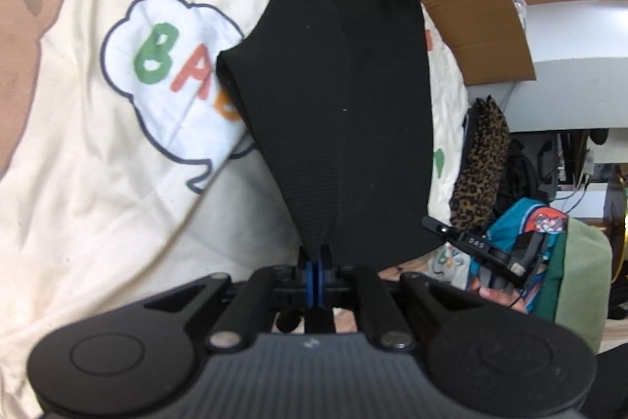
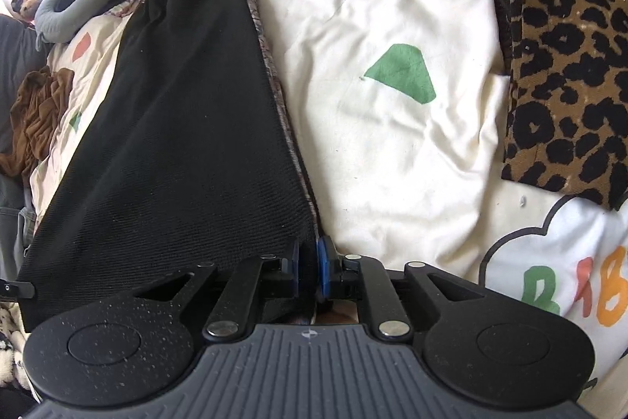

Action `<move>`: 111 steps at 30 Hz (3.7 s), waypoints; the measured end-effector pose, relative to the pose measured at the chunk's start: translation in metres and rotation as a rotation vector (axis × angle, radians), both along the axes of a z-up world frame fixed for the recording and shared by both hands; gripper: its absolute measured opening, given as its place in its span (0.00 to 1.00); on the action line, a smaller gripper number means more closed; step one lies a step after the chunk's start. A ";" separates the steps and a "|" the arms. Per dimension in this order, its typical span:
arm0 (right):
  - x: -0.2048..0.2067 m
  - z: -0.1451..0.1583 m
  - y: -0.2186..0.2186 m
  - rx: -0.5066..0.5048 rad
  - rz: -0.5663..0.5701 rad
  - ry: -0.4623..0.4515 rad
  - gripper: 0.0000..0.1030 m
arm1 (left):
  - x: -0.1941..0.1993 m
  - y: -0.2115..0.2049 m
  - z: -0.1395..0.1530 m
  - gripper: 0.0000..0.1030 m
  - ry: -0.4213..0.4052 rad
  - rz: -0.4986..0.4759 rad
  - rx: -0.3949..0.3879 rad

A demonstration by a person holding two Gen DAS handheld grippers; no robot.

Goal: Fold clothes

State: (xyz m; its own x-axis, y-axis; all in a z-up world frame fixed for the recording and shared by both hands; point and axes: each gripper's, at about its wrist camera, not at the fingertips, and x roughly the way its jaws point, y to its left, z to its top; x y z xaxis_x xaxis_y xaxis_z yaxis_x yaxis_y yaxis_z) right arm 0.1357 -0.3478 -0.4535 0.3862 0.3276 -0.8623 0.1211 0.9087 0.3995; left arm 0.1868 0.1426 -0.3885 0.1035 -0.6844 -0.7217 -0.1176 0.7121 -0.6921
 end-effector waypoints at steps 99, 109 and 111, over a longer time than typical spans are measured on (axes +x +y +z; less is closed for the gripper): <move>-0.056 -0.060 -0.044 0.527 0.089 0.221 0.33 | -0.099 0.034 -0.057 0.02 0.085 0.099 -0.052; -0.054 -0.056 -0.033 0.498 0.127 0.197 0.12 | -0.095 0.031 -0.064 0.02 0.106 0.088 -0.042; -0.055 -0.055 -0.035 0.496 0.124 0.194 0.03 | -0.096 0.031 -0.061 0.02 0.107 0.086 -0.038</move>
